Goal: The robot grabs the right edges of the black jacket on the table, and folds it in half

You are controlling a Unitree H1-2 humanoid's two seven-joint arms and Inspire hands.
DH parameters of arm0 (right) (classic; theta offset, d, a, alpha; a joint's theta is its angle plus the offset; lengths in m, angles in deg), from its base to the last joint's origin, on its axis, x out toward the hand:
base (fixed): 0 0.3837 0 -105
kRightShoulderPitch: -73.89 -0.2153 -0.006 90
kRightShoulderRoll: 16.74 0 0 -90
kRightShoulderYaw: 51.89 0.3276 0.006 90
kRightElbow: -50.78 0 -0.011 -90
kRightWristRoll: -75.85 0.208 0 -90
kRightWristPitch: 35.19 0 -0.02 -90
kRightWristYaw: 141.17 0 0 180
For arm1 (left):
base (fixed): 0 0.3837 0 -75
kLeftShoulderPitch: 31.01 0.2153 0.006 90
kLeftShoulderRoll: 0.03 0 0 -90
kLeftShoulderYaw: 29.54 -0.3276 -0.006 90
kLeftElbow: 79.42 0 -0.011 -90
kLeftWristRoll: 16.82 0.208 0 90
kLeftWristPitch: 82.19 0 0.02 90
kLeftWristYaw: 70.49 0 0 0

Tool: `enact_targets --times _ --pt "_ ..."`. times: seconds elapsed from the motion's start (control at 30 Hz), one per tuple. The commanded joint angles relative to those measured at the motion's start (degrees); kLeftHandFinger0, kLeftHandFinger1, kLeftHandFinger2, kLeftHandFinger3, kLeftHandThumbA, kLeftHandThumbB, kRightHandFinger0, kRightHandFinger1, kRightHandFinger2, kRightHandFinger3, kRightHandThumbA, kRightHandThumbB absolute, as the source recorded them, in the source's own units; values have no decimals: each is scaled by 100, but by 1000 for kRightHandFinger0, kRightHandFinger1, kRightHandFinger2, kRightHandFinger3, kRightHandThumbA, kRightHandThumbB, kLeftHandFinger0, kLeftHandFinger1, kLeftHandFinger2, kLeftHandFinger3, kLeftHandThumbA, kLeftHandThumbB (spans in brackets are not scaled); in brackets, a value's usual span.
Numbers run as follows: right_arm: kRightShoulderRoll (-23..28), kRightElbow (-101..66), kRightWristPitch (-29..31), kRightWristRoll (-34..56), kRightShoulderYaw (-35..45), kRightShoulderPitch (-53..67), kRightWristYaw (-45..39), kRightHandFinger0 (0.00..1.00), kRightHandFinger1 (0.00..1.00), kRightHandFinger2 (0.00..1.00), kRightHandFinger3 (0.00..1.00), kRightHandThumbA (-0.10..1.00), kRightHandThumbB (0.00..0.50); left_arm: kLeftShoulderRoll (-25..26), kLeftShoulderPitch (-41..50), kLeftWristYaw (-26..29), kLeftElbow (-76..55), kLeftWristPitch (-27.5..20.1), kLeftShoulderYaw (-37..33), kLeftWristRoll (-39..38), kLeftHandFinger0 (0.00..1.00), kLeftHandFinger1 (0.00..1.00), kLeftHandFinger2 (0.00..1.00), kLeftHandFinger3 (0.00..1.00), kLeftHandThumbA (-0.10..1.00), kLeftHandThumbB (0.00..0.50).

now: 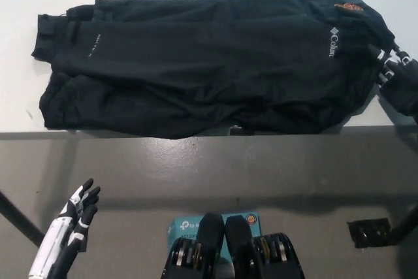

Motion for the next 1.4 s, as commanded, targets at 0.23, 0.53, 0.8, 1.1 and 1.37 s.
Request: enact_targets --times 0.23,0.53,0.8,1.1,1.37 --pt "-68 269 -271 298 169 -617 -719 1000 1000 1000 1000 1000 409 124 -128 -53 -311 120 30 113 1000 1000 1000 1000 688 2" --pt "-88 308 -472 -53 -371 -488 -1160 1000 1000 1000 1000 1000 422 117 -187 -77 -344 108 -29 169 1000 1000 1000 1000 665 0" --pt "-122 385 -267 -549 -1062 -619 -1203 1000 1000 1000 1000 1000 458 140 -215 -90 -411 218 -19 184 1000 1000 1000 1000 669 0" --pt "-722 347 879 -787 -451 -998 985 0 89 424 847 257 401 139 -322 -108 -394 241 -55 177 1000 1000 1000 1000 654 6" --pt "-920 -345 766 -817 -143 -811 1182 0 127 546 546 116 307 149 -331 -125 -368 220 -88 194 1000 1000 1000 1000 680 14"
